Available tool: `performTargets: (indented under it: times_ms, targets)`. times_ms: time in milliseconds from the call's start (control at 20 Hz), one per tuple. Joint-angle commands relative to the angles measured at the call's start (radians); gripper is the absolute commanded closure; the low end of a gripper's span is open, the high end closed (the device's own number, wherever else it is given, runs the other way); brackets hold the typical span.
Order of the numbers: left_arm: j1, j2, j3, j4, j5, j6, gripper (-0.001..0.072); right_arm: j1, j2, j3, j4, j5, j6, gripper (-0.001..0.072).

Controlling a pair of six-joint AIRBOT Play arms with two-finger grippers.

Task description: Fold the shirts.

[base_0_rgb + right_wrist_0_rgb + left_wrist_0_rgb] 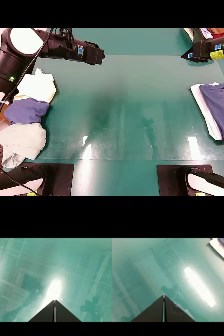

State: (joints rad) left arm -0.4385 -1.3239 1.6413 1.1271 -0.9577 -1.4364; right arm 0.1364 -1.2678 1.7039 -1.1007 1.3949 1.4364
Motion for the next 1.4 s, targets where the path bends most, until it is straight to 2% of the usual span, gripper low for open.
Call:
performTargets:
  times_ms: [0, 500, 600, 700, 850, 900, 950, 1000, 1150, 1200, 1300, 1350]
  targets:
    - [0.0, 0.001, 0.0, 0.0, 0.001, 0.0, 0.0675, 0.003, 0.001, 0.0, 0.001, -0.005, -0.001, 0.0696]
    - [0.0, 0.001, 0.0, 0.0, 0.002, 0.0, 0.0675, 0.003, 0.001, 0.0, 0.0, -0.005, -0.001, 0.0697]
    - [0.0, -0.001, 0.0, -0.014, 0.079, -0.011, 0.0675, 0.003, 0.001, 0.0, 0.0, -0.005, -0.001, 0.0696]
    - [0.0, 0.0, 0.0, -0.016, 0.139, -0.067, 0.0675, 0.003, 0.0, 0.0, 0.0, -0.006, -0.001, 0.0697]
    - [0.0, 0.0, 0.0, -0.01, 0.111, -0.061, 0.0675, 0.003, 0.001, 0.0, 0.001, -0.016, -0.001, 0.0697]
    - [0.0, 0.0, 0.0, 0.01, 0.114, -0.021, 0.0675, 0.003, 0.0, 0.0, 0.001, -0.016, -0.001, 0.0696]
    - [0.001, 0.0, 0.0, 0.073, 0.114, 0.026, 0.0675, 0.003, 0.0, 0.0, 0.001, -0.016, -0.001, 0.0696]
    - [0.001, 0.0, 0.0, 0.174, 0.096, 0.029, 0.0675, 0.003, 0.0, 0.0, 0.001, -0.015, -0.001, 0.0696]
    - [0.016, -0.003, -0.001, 0.597, -0.056, -0.055, 0.0674, 0.003, 0.001, -0.001, 0.002, -0.014, 0.0, 0.0697]
    - [0.049, -0.006, -0.005, 0.667, -0.092, -0.09, 0.0674, 0.003, 0.001, -0.001, 0.002, -0.014, 0.0, 0.0696]
    - [0.166, -0.01, -0.041, 0.684, -0.106, -0.122, 0.0675, 0.003, 0.001, -0.001, 0.002, -0.014, 0.004, 0.0696]
    - [0.236, -0.01, -0.078, 0.684, -0.105, -0.152, 0.0633, 0.003, 0.001, -0.001, 0.002, -0.013, 0.004, 0.0696]
